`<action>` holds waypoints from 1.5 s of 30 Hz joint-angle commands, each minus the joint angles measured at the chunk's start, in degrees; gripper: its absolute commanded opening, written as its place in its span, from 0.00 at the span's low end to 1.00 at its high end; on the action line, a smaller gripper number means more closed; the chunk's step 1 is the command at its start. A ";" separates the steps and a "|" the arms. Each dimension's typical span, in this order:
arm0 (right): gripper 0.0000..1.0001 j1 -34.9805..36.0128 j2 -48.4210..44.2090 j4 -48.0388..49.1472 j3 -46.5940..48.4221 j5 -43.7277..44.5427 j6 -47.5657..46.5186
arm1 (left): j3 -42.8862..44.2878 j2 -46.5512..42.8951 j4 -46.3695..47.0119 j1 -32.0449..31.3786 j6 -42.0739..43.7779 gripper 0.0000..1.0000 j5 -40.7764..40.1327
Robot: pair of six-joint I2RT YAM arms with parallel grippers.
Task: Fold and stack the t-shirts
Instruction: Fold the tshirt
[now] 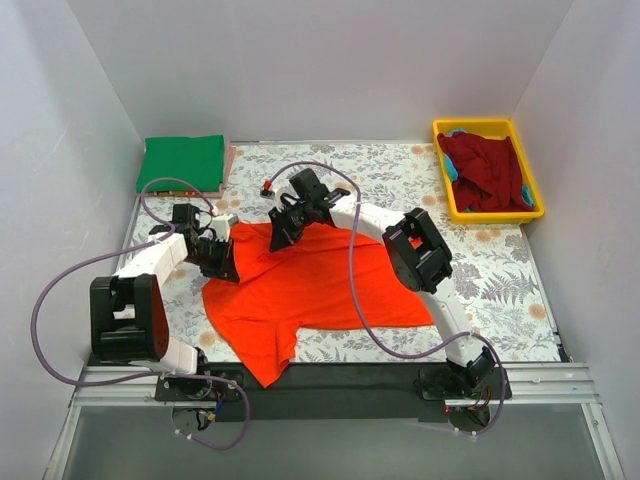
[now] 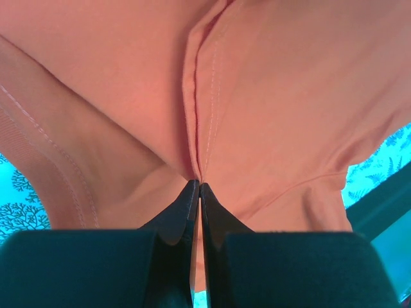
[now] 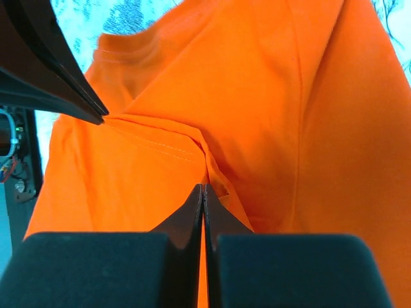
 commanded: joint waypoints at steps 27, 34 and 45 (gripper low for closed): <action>0.01 -0.37 -8.97 1.08 -7.66 -3.90 -1.28 | 3.35 -4.82 -12.52 -4.42 8.42 0.00 2.66; 0.01 -0.37 -9.50 1.16 -10.30 -4.95 -1.28 | 3.08 -4.20 -11.99 -4.50 7.71 0.00 1.87; 0.01 -0.11 -9.67 1.16 -11.62 -5.13 -2.95 | 3.70 -2.97 -13.31 -4.68 9.38 0.00 2.13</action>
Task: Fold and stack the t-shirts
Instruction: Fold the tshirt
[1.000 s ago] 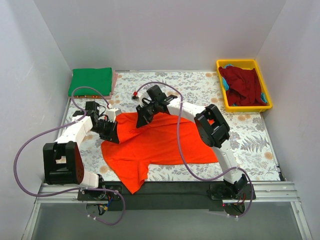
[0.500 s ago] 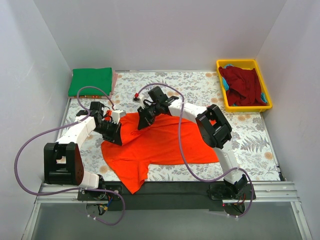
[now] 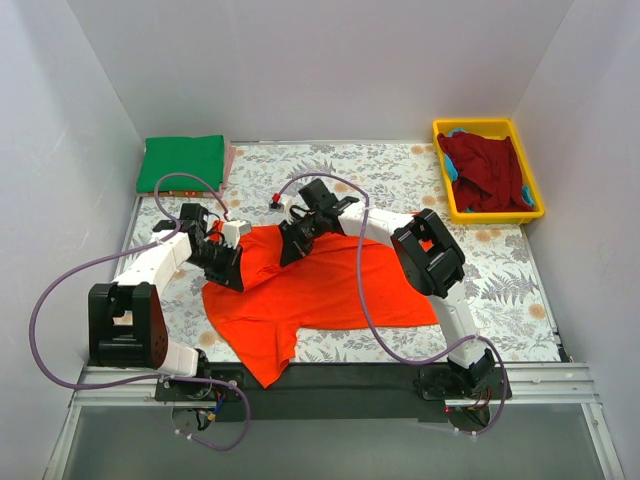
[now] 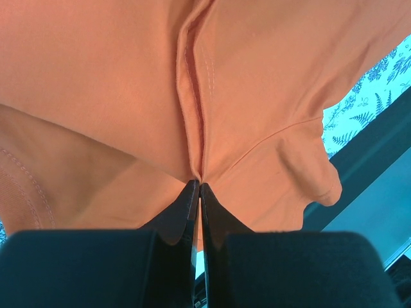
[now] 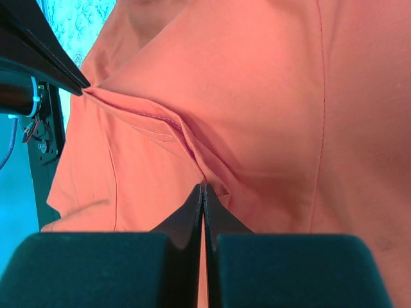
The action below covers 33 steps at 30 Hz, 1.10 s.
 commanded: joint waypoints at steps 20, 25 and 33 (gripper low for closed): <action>0.01 0.13 -5.90 0.84 -3.82 -3.52 -2.76 | 2.71 -0.10 -1.33 -1.42 -0.52 0.28 2.02; 0.43 -0.83 -10.81 -1.54 -5.14 -2.65 -6.45 | 14.75 4.62 -0.63 8.60 -1.66 0.36 7.12; 0.40 -15.48 -16.27 -7.41 -6.45 -1.60 -6.45 | 24.87 15.36 11.40 14.06 -15.19 0.36 5.28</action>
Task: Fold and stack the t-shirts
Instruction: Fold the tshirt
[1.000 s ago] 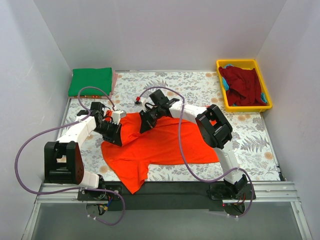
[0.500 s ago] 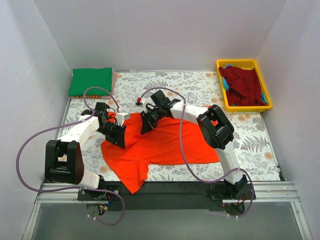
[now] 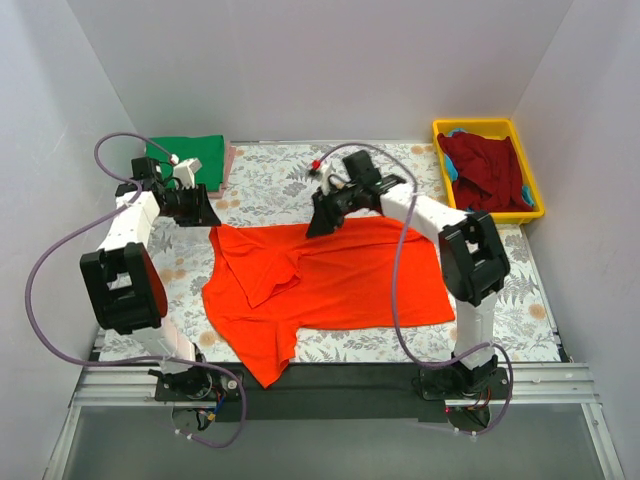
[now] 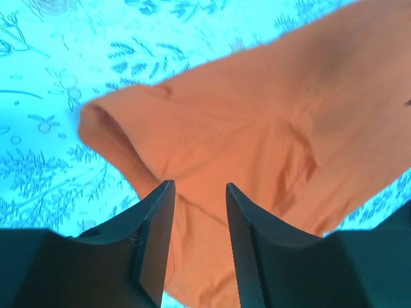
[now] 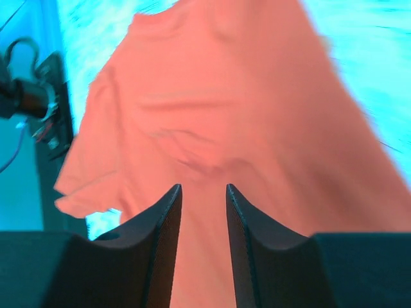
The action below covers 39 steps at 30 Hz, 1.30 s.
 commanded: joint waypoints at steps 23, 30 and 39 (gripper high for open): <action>0.24 -30.01 -0.07 -13.09 -6.27 22.47 -17.08 | -5.09 14.51 20.85 2.54 -23.25 0.62 5.99; 0.23 -31.85 4.50 -13.00 -4.69 27.58 -18.49 | -4.03 18.19 28.14 3.50 -29.66 0.61 5.11; 0.28 -31.95 9.60 -13.00 1.73 27.68 -17.09 | 1.24 24.71 28.15 4.56 -32.74 0.01 -4.37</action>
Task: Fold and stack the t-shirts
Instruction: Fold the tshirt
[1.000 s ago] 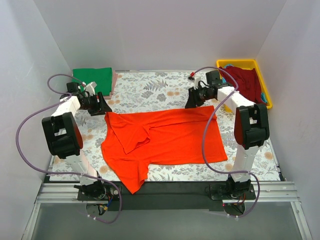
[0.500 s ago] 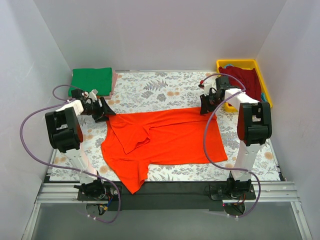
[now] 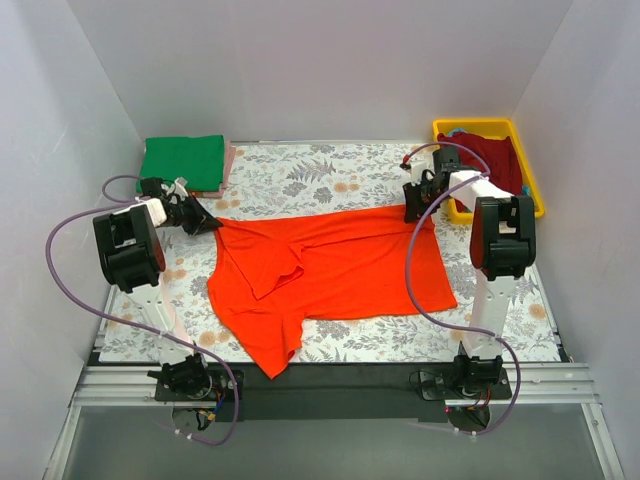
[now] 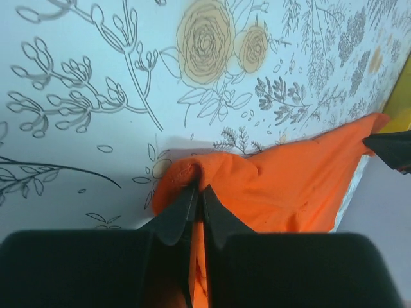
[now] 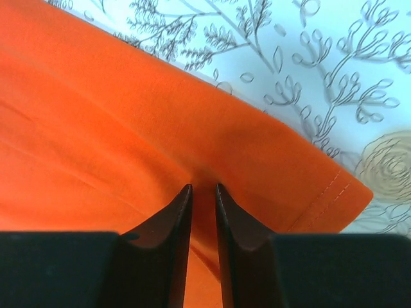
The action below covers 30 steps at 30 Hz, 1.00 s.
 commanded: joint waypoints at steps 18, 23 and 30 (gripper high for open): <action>0.50 -0.52 -13.11 -7.07 0.30 0.88 -12.02 | 11.69 -12.64 -15.38 -1.98 21.89 0.57 -4.23; 0.46 -0.43 -10.56 -7.42 1.09 4.50 -16.60 | 5.01 -18.88 -16.01 -15.75 25.95 0.57 -14.40; 0.47 -0.34 -5.73 -7.34 2.76 7.06 -19.24 | 2.10 -15.91 -15.13 -29.75 24.28 0.53 -20.48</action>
